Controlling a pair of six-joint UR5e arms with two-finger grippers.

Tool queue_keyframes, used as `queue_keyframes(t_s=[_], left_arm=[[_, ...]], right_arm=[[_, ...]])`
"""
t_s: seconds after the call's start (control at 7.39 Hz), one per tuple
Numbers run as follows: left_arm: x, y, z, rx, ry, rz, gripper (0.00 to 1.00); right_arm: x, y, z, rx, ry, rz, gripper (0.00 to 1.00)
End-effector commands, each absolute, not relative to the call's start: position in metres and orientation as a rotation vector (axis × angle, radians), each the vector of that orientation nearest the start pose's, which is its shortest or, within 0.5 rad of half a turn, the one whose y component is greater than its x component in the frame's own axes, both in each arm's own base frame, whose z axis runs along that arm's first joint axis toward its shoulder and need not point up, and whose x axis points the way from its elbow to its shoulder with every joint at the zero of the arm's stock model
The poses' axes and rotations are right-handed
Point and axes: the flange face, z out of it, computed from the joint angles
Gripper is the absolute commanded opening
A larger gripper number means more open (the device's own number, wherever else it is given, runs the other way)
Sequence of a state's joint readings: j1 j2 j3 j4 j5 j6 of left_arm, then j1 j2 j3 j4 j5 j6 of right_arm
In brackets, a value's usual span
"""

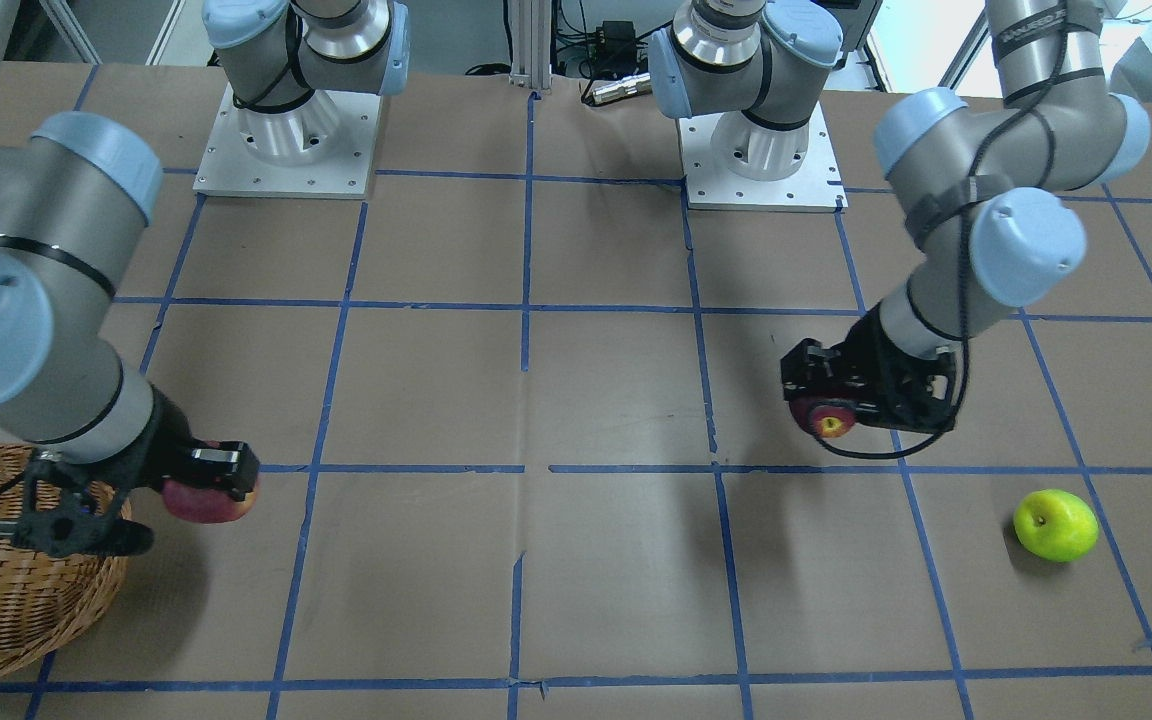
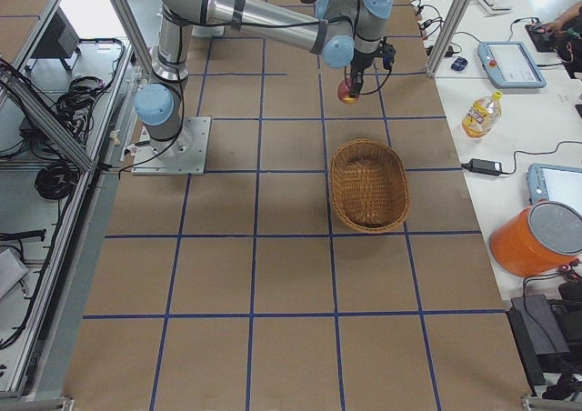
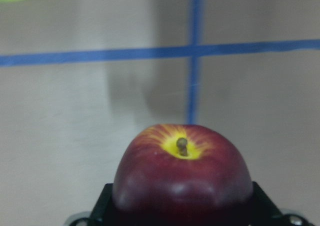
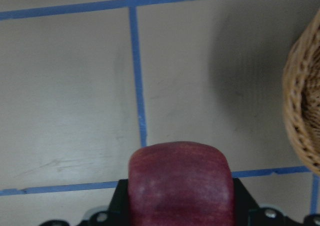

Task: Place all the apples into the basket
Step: 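Carry pink-red apple to basket with right while left lifts dark red apple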

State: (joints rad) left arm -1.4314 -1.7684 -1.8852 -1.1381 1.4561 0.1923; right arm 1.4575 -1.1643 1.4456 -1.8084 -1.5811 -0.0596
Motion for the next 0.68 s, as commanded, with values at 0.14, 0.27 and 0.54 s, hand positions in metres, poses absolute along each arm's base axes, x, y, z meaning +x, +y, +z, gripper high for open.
queue_keyframes(t_s=[0.14,0.27,0.54], left_arm=[[-0.245,-0.528,0.24,0.035,3.342,-0.039,0.09],[-0.277,-0.527,0.232,0.025,3.382,-0.084,0.09],[-0.313,-0.526,0.21,-0.01,3.389,-0.067,0.09]], right_arm=[[-0.103,-0.647,0.341,-0.028,3.174,0.075,0.0],[-0.132,-0.643,0.34,-0.055,3.19,0.086,0.0],[-0.163,-0.655,0.311,-0.022,3.201,0.051,0.0]])
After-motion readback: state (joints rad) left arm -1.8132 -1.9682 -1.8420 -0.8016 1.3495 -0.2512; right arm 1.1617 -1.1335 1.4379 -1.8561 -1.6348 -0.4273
